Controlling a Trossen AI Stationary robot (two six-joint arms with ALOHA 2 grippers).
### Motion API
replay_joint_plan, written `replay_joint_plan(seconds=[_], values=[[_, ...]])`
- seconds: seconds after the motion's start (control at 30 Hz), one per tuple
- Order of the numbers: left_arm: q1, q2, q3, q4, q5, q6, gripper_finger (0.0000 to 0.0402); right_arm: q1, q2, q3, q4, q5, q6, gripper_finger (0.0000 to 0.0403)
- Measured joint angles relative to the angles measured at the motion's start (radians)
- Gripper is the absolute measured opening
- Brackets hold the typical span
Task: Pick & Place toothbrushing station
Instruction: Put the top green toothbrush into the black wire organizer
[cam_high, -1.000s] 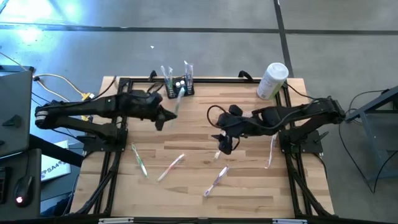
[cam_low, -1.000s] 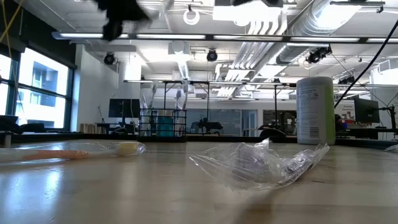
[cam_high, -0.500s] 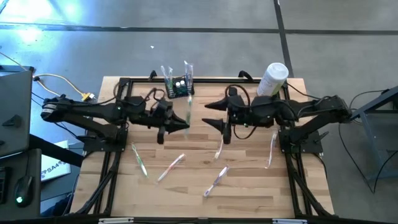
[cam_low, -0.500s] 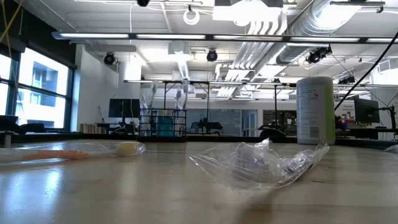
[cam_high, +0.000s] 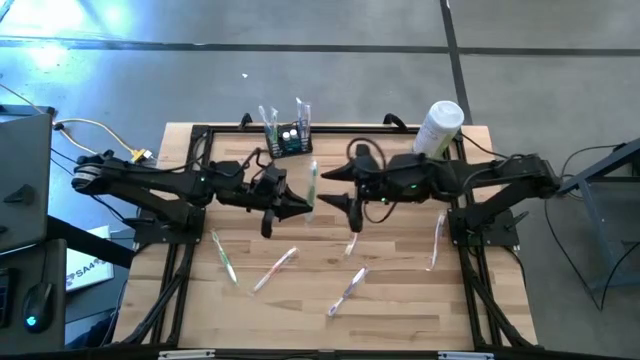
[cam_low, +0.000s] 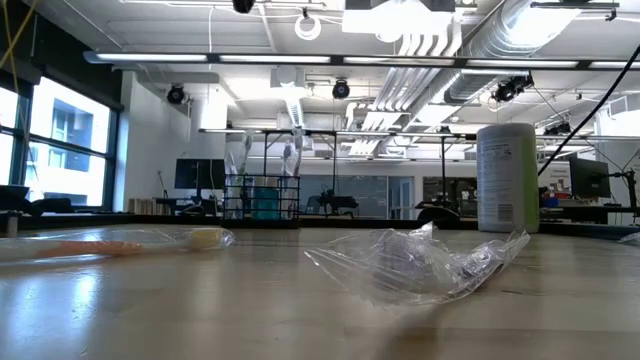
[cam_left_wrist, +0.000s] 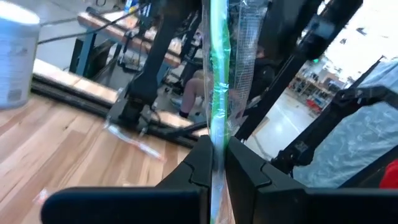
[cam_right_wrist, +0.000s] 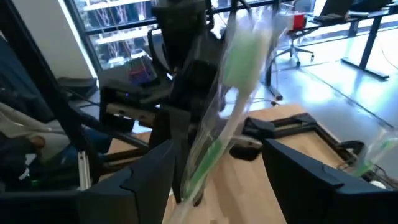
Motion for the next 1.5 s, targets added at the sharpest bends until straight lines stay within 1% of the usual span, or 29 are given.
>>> replay_joint_plan(seconds=[0.1,0.2,0.27,0.43,0.5,0.6,0.73,0.87,1.03,1.07,1.33,1.4,1.5], values=[[0.000,0.019,0.000,0.016,0.014,0.002,0.0018,0.000,0.025,0.000,0.020,-0.011,0.000,0.0236],[0.000,0.035,0.001,0.022,0.026,-0.007,0.0018,0.000,0.044,0.002,0.033,-0.074,0.000,0.0236],[-0.001,0.035,0.001,0.021,0.034,-0.012,0.0018,0.000,0.048,0.002,0.036,-0.098,-0.002,0.0236],[0.000,0.044,0.001,0.023,0.050,-0.019,0.0018,0.000,0.047,0.002,0.042,-0.096,-0.001,0.0235],[0.000,0.044,0.001,0.023,0.050,-0.020,0.0018,0.000,0.047,0.002,0.043,-0.097,-0.002,0.0229],[-0.001,0.044,0.001,0.022,0.051,-0.019,0.0018,0.000,0.047,0.002,0.046,-0.096,-0.029,0.0207],[-0.001,0.044,0.001,0.020,0.053,-0.019,0.0018,0.000,0.047,0.002,0.044,-0.093,-0.056,0.0163],[-0.001,0.044,0.001,0.021,0.054,-0.019,0.0025,0.000,0.047,0.002,0.044,-0.090,-0.057,0.0108],[-0.001,0.044,0.001,0.016,0.071,-0.017,0.0038,0.000,0.046,0.002,0.047,-0.106,-0.056,0.0025],[0.000,0.044,0.001,0.015,0.071,-0.015,0.0039,0.001,0.045,0.002,0.047,-0.109,-0.057,0.0017],[0.000,0.044,0.001,0.020,0.072,0.041,0.0048,0.001,0.045,0.003,0.047,-0.122,-0.057,0.0014],[0.000,0.044,0.001,0.020,0.078,0.040,0.0062,0.001,0.045,0.003,0.046,-0.121,-0.058,0.0013],[0.000,0.036,0.001,0.028,0.080,0.039,0.0094,0.002,0.045,0.003,0.014,-0.097,-0.051,0.0013]])
